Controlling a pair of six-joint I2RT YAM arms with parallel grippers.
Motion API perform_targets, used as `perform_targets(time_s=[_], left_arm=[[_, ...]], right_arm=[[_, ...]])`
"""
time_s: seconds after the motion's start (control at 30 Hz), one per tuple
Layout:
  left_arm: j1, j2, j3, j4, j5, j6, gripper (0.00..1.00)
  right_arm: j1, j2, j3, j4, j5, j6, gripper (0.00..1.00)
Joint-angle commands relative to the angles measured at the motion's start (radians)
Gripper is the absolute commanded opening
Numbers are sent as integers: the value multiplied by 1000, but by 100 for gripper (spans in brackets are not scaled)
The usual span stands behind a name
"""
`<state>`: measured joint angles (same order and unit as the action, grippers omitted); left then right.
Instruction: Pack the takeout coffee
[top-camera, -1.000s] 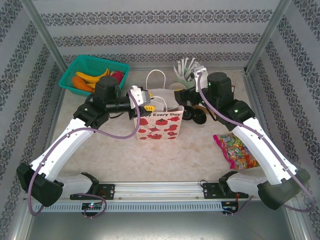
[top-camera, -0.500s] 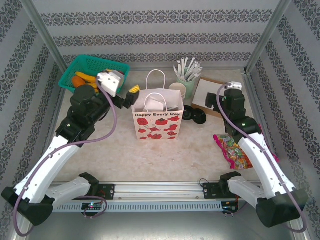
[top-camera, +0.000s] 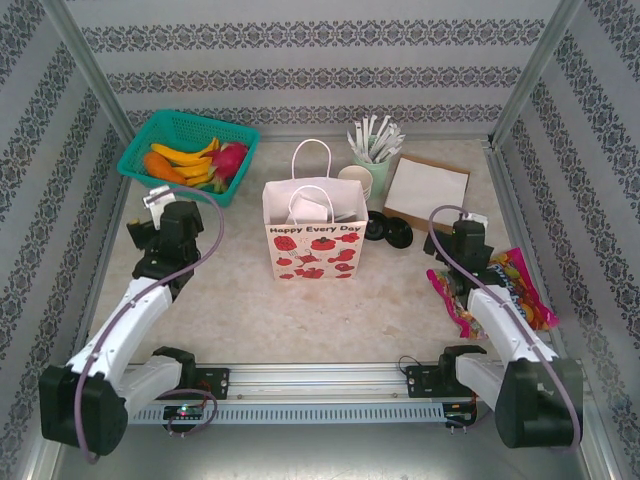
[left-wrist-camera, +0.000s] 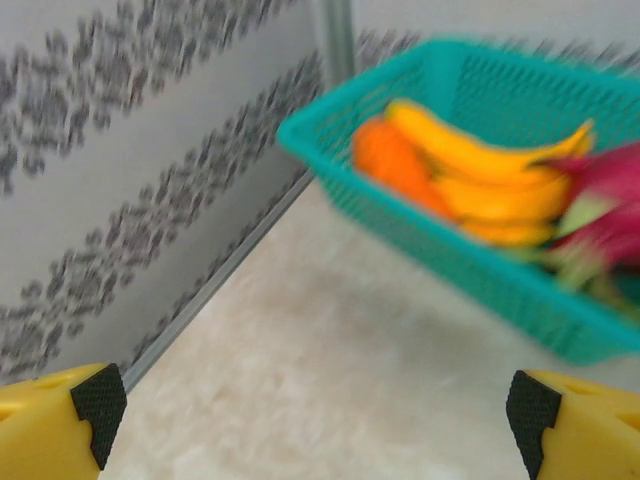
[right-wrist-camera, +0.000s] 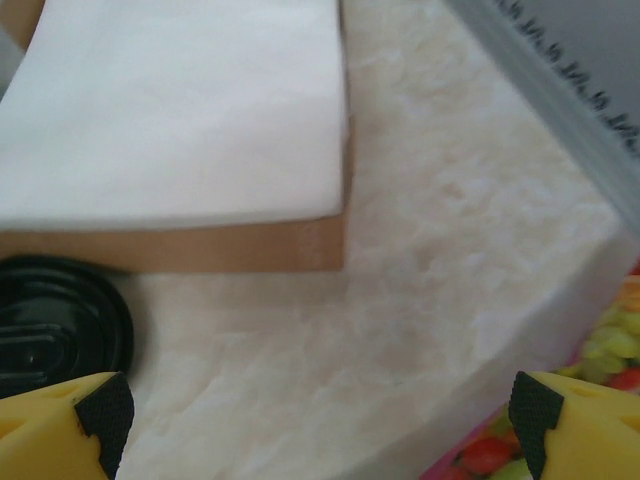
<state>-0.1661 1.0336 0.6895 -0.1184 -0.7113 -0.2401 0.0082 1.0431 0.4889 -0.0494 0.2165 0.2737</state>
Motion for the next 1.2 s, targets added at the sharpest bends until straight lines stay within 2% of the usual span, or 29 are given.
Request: perform_targets(time_s=[0.0, 0.1, 0.23, 0.3, 0.37, 0.47, 0.57, 0.7, 0.87, 1.0, 1.03, 1.07, 1.1, 1.13, 1.17], left_arm=[[28, 81, -45, 85, -101, -70, 100], [73, 174, -70, 156, -68, -59, 100], [131, 250, -115, 347, 99, 3, 100], [182, 303, -144, 456, 253, 24, 100], [238, 361, -122, 454, 421, 5, 100], [263, 427, -105, 493, 570, 2, 99], [263, 461, -105, 539, 629, 45, 100], [264, 461, -166, 691, 724, 109, 100], [258, 410, -356, 984, 790, 144, 100], [231, 524, -381, 1149, 805, 184, 100], [221, 548, -360, 1154, 792, 191, 100], [212, 518, -314, 1023, 765, 191, 100], [196, 516, -296, 970, 722, 196, 100], [174, 539, -302, 1024, 671, 209, 100], [158, 523, -296, 985, 599, 200, 100]], right_arm=[[-10, 67, 21, 130, -87, -71, 98], [-9, 144, 25, 193, -94, -107, 98], [-10, 226, 36, 274, -136, -142, 98], [-11, 258, 37, 322, -154, -147, 98], [-11, 291, 28, 394, -156, -150, 98], [-13, 325, 36, 452, -148, -178, 98], [-16, 349, 26, 550, -133, -195, 98], [-15, 381, 0, 669, -144, -202, 98], [-10, 393, -128, 918, -147, -208, 98], [-8, 390, -219, 1059, -133, -208, 98], [-6, 390, -228, 1077, -132, -210, 98], [-4, 391, -235, 1090, -130, -215, 98], [0, 391, -245, 1108, -124, -220, 98], [9, 394, -256, 1129, -112, -224, 98], [18, 398, -265, 1151, -97, -228, 98]])
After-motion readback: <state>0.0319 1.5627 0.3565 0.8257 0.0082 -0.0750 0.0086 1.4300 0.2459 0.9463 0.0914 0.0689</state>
